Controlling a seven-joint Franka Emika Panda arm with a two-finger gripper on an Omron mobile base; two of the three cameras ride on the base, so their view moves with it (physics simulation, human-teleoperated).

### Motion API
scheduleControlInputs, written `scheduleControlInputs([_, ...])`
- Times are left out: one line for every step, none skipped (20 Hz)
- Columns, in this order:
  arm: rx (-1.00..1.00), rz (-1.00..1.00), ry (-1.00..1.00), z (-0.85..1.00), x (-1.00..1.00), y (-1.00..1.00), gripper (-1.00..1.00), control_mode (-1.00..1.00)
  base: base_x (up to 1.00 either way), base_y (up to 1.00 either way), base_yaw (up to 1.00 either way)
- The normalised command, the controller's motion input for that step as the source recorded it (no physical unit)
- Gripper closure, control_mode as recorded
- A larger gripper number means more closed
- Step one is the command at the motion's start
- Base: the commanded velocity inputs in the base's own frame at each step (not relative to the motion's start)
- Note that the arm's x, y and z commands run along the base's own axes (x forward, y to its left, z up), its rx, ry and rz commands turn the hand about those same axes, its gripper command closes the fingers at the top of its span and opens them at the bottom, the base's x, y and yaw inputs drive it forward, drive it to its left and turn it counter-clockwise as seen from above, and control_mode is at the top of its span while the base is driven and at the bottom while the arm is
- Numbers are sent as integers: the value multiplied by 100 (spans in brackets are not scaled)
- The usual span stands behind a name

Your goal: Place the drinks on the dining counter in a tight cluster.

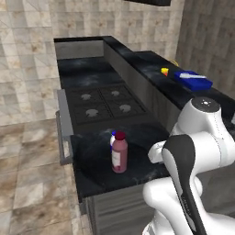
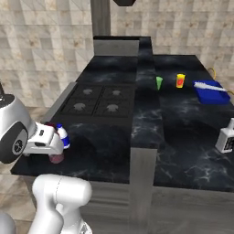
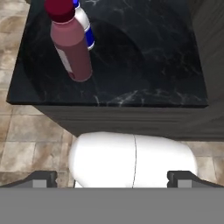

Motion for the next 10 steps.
scheduleControlInputs([0,0,0,0,0,0,-100,100,-6,41,-3])
scheduleControlInputs([0,0,0,0,0,0,-100,100,0,41,-2])
scheduleControlInputs([0,0,0,0,0,0,-100,100,0,49,-1])
scheduleControlInputs([0,0,0,0,0,0,-100,100,0,58,0])
scheduleControlInputs([0,0,0,0,0,0,-100,100,1,66,0])
scheduleControlInputs([0,0,0,0,0,0,-100,100,5,71,0])
scheduleControlInputs([0,0,0,0,0,0,-100,100,3,74,0])
scheduleControlInputs([0,0,0,0,0,0,-100,100,2,64,3])
scheduleControlInputs([0,0,0,0,0,0,-100,100,11,58,6])
scheduleControlInputs([0,0,0,0,0,0,-100,100,13,54,7])
